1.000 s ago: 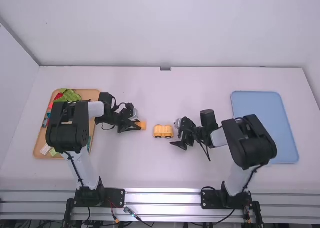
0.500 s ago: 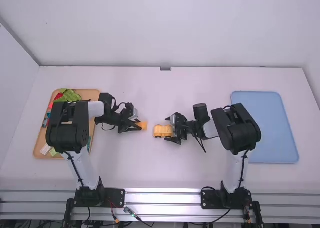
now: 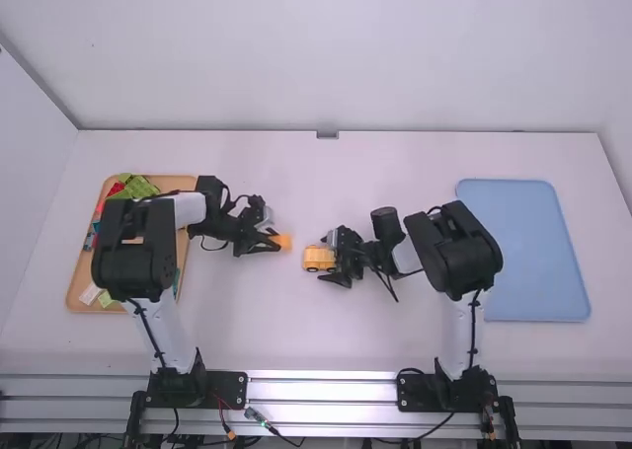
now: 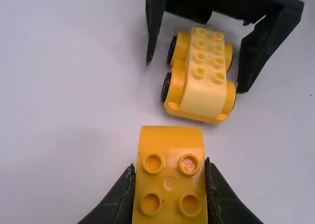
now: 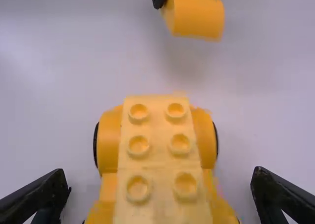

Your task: Assemble lego blocks to make yellow taxi

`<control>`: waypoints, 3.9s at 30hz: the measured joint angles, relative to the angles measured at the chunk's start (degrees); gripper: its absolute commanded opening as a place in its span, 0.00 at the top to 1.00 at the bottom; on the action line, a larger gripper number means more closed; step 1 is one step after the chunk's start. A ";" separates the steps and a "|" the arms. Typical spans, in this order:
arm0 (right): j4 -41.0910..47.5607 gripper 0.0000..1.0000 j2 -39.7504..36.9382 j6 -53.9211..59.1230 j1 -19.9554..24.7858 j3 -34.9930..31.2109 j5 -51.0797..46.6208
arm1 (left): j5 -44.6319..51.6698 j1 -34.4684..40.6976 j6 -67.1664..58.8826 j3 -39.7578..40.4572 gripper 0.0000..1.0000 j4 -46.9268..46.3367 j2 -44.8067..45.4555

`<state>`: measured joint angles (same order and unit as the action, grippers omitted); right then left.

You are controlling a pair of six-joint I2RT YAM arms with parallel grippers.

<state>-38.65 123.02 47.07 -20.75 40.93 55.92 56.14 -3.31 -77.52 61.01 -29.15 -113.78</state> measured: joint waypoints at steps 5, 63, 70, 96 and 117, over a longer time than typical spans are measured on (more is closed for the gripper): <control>-1.07 0.04 1.46 -1.77 -0.37 0.79 1.01 | 0.00 2.25 0.00 0.00 0.98 0.37 0.00; -2.58 0.63 1.77 -0.72 2.71 -0.70 5.51 | -8.22 18.36 15.37 -6.86 0.99 20.90 6.69; 4.48 0.65 1.79 2.12 2.71 2.80 6.16 | -10.36 19.85 19.56 -11.58 0.98 25.05 10.51; 8.96 0.66 1.79 7.96 2.71 3.80 7.54 | -10.21 18.84 22.91 -11.80 0.98 29.40 10.51; 9.09 0.66 1.79 8.00 2.71 3.80 7.67 | -8.50 18.47 25.29 -14.10 0.98 31.10 9.94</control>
<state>-29.56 124.81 55.07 -18.04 44.73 63.59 47.64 15.16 -52.23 46.92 1.96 -103.83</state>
